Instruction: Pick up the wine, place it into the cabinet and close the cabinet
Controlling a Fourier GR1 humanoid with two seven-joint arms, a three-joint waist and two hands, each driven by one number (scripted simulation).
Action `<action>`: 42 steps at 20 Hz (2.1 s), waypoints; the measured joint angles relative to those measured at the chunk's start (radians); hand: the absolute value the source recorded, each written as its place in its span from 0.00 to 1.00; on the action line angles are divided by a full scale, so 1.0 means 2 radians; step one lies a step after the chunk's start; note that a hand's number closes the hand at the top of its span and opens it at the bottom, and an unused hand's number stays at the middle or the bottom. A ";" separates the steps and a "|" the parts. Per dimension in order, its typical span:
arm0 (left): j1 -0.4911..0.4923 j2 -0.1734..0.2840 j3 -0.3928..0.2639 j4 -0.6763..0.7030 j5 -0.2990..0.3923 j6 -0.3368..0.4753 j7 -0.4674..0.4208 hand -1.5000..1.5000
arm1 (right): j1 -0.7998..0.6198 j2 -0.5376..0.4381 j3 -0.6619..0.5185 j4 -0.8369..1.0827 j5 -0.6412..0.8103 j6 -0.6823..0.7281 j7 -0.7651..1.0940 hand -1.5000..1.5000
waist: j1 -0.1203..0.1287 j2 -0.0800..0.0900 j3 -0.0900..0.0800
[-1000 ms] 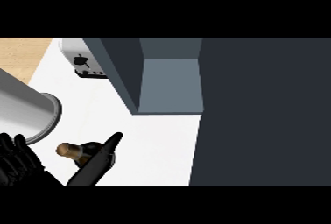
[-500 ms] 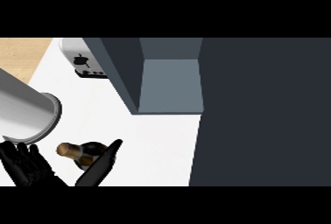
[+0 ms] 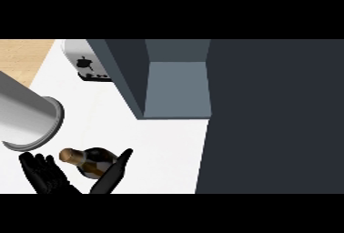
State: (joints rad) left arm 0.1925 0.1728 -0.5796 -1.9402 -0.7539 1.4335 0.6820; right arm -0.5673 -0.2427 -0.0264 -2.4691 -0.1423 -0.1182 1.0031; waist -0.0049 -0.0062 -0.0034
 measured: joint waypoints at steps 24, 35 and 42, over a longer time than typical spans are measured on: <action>-0.001 -0.017 0.004 0.040 0.149 0.023 -0.101 0.00 | -0.020 0.003 0.003 0.005 0.008 -0.007 0.003 0.00 | 0.004 -0.004 -0.003; -0.024 -0.007 0.007 0.053 0.204 0.023 -0.137 0.00 | -0.029 0.008 0.007 0.009 0.011 -0.011 0.005 0.00 | 0.000 -0.004 -0.004; -0.041 -0.010 0.015 0.054 0.232 0.022 -0.164 1.00 | -0.023 0.012 0.012 0.008 0.011 -0.012 0.003 0.00 | -0.002 -0.004 -0.004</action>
State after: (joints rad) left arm 0.1111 0.1526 -0.5488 -1.8323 -0.2891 1.4783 0.3547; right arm -0.6132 -0.2194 -0.0016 -2.4533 -0.1200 -0.1419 1.0087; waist -0.0097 -0.0150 -0.0124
